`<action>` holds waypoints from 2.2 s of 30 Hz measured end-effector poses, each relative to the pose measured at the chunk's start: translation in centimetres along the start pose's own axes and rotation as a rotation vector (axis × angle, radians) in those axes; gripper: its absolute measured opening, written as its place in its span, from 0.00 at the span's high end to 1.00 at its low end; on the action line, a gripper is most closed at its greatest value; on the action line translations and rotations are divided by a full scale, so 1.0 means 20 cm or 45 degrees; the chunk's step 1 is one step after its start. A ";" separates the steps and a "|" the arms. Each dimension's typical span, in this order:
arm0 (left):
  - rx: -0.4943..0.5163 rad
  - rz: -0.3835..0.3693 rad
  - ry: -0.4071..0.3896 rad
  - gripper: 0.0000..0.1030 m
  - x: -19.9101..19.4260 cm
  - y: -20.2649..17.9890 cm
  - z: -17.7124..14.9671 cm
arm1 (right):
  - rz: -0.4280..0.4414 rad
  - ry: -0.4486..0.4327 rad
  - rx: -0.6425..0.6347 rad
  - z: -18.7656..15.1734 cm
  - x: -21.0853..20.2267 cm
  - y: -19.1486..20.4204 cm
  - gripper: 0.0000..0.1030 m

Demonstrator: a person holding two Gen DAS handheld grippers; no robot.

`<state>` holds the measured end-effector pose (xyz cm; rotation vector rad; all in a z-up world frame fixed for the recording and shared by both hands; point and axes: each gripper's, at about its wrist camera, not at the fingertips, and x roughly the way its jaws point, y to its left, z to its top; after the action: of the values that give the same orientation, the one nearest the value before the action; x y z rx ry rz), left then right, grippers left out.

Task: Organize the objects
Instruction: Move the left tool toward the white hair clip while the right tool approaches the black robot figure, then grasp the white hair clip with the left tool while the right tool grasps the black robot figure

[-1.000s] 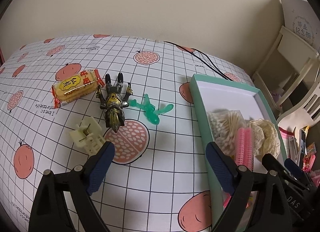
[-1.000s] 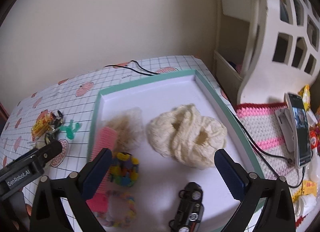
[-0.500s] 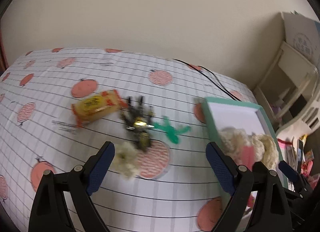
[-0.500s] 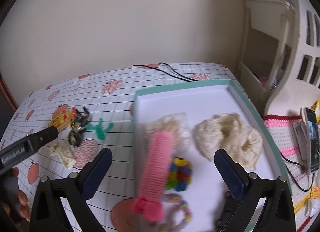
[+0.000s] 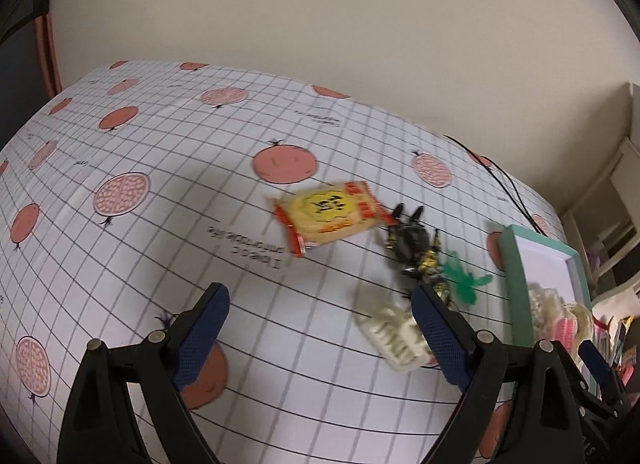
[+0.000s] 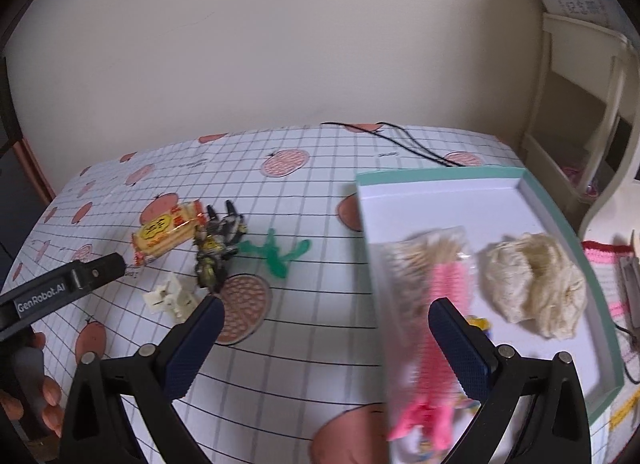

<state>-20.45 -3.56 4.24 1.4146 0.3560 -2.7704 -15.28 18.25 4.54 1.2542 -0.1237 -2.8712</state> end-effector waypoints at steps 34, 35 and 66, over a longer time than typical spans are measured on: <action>0.154 0.067 0.153 0.10 0.22 -0.14 -0.10 | -0.084 0.056 -0.118 -0.03 0.13 0.08 0.00; 0.147 0.076 0.157 0.10 0.22 -0.13 -0.10 | -0.083 0.054 -0.117 -0.03 0.13 0.08 0.00; -0.009 -0.023 0.159 0.50 0.21 0.14 -0.05 | 0.112 0.146 -0.167 0.14 0.40 0.35 0.32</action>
<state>-21.77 -5.63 -0.20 1.5949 0.3819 -2.6988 -22.95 11.16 0.99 1.3489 0.0104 -2.6779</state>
